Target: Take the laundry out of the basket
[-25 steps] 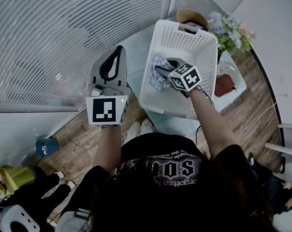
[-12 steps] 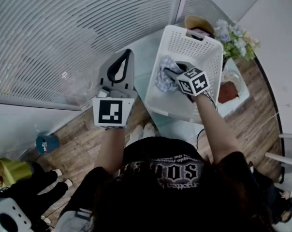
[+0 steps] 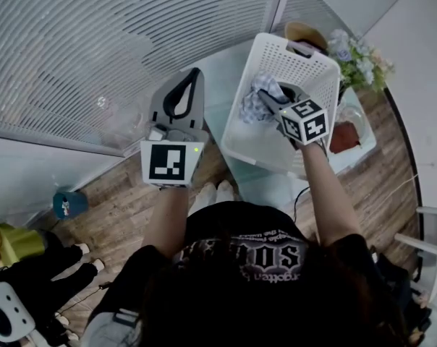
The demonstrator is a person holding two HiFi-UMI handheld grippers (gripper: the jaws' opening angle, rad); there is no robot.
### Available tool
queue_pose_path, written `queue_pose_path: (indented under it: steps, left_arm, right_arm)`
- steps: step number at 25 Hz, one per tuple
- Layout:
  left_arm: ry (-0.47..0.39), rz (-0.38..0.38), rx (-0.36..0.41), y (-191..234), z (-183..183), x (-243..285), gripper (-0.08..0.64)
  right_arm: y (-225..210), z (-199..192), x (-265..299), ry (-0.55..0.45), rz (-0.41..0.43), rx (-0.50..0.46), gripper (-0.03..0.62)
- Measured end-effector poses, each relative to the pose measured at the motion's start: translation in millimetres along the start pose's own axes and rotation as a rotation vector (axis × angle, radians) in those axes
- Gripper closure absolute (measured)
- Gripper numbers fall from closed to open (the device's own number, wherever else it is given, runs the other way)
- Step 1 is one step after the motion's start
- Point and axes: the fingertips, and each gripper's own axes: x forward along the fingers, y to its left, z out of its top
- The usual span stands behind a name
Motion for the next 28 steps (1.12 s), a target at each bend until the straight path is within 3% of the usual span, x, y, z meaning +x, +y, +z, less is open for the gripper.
queue_pose_path:
  steps: [14, 28]
  left_arm:
    - [-0.002, 0.089, 0.000, -7.5, 8.8, -44.6, 0.563]
    - [0.017, 0.234, 0.025, -19.9, 19.7, -103.2, 0.563]
  right_arm:
    - [26.3, 78.9, -63.1, -0.245, -0.028, -0.069, 0.468]
    - [83.4, 137.7, -102.0, -0.418, 0.081, -0.160, 0.469]
